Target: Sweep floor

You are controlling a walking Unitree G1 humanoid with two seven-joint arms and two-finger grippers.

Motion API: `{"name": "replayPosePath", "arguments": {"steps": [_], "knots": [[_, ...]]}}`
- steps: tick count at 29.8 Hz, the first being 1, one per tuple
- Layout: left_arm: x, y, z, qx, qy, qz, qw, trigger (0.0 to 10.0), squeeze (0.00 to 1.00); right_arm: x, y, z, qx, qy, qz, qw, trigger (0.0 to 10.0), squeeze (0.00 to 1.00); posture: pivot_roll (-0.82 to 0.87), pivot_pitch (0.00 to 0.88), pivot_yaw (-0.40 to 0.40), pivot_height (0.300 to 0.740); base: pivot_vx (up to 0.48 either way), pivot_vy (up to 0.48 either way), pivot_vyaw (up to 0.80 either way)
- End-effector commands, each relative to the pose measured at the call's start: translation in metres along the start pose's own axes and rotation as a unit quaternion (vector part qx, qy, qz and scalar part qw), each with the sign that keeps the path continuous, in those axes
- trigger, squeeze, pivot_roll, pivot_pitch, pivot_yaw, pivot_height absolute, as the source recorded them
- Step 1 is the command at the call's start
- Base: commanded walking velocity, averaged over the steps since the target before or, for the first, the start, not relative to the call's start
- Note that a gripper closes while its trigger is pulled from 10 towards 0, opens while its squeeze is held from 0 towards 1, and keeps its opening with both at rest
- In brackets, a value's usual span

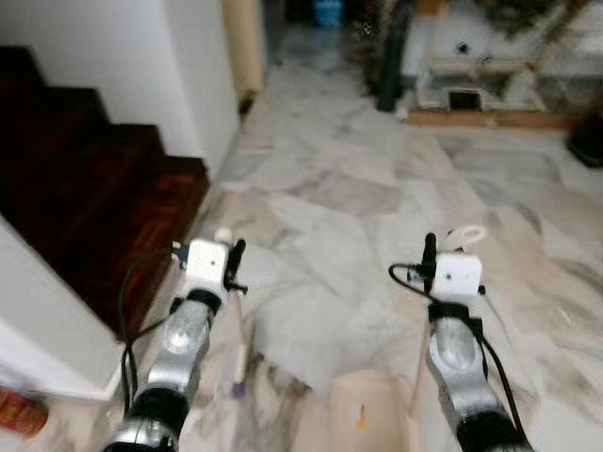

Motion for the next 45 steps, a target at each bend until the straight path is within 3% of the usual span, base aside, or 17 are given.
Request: {"name": "replayPosePath", "arguments": {"steps": [1, 21, 37, 45], "knots": [[0.0121, 0.0033, 0.0034, 0.002, 0.003, -0.024, 1.0, 10.0, 0.0, 0.0114, 0.0037, 0.0033, 0.003, 0.001, -0.021, 1.0, 10.0, 0.0, -0.07, 0.0, 0.072, 0.74, 0.0, 0.0, -0.8], [0.0123, 0.0036, 0.0022, -0.001, 0.001, -0.024, 1.0, 10.0, 0.0, 0.012, 0.0033, 0.004, 0.004, 0.004, -0.023, 1.0, 10.0, 0.0, -0.07, 0.0, 0.072, 0.74, 0.0, 0.0, -0.78], [0.0124, 0.0042, 0.001, -0.005, 0.003, -0.021, 1.0, 10.0, 0.0, 0.0149, 0.0029, 0.0036, -0.001, 0.008, -0.029, 1.0, 10.0, 0.0, -0.07, 0.0, 0.073, 0.74, 0.0, 0.0, 0.0], [0.0126, 0.0048, 0.0018, -0.003, 0.002, -0.021, 1.0, 10.0, 0.0, 0.0134, 0.0056, 0.0032, -0.001, 0.015, -0.019, 1.0, 10.0, 0.0, -0.07, 0.0, 0.073, 0.74, 0.268, 0.0, -0.07]]}}
Point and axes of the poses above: a point about 5 cm out from each wrist's last joint towards the gripper, its own y axis pointing out of the wrist towards the gripper, its own x axis along the axis of the wrist's last joint, z = x × y, the point moved 4 cm from there along y, pointing out of the wrist towards the gripper, and after that the axes turned 14 degrees about -y, right-handed, at the moved point
